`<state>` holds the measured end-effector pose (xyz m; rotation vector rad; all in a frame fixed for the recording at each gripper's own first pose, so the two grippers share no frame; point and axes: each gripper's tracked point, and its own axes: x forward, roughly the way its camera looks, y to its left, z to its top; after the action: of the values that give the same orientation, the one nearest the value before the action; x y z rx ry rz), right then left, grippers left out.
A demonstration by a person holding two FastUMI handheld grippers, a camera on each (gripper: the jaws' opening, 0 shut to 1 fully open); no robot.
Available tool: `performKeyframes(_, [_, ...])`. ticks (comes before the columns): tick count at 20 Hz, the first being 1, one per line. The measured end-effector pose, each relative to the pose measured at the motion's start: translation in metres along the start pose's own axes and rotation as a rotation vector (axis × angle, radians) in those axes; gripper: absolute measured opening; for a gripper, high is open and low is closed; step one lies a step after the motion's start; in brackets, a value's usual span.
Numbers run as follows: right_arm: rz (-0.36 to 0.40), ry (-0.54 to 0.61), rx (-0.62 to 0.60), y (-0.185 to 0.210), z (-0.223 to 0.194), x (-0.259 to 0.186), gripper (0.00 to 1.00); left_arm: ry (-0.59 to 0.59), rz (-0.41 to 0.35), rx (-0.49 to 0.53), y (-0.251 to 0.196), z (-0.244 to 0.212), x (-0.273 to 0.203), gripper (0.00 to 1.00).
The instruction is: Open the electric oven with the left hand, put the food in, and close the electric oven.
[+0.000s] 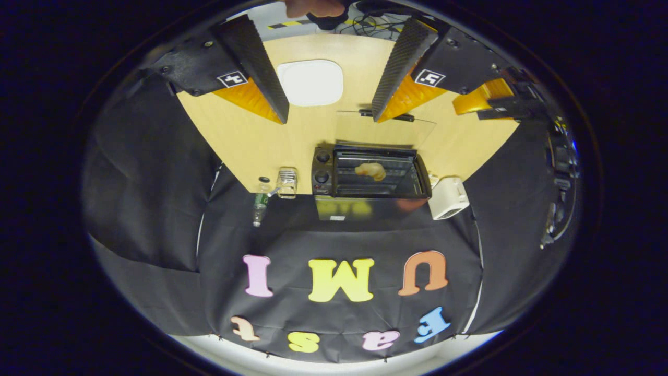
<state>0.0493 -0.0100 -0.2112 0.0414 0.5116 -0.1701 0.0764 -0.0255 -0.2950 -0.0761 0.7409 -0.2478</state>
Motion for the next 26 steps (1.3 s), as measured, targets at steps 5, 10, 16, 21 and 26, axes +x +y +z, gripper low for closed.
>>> performKeyframes(5, [-0.097, 0.006, 0.005, -0.052, -0.004, -0.007, 0.98, 0.024, -0.007, 0.013, -0.025, -0.022, 0.061, 0.95])
performKeyframes(10, [-0.156, 0.054, 0.04, -0.095, -0.017, -0.007, 0.98, 0.072, -0.002, 0.071, -0.037, -0.04, 0.114, 0.95])
performKeyframes(16, [-0.192, 0.078, 0.062, -0.127, -0.023, -0.004, 0.98, 0.103, 0.04, 0.072, -0.033, -0.048, 0.153, 0.95])
performKeyframes(21, [-0.197, 0.098, 0.082, -0.136, -0.028, 0.001, 0.98, 0.142, 0.055, 0.074, -0.026, -0.055, 0.165, 0.95])
performKeyframes(26, [-0.174, 0.097, 0.077, -0.121, -0.024, 0.006, 0.97, 0.117, 0.067, 0.096, -0.018, -0.045, 0.166, 1.0])
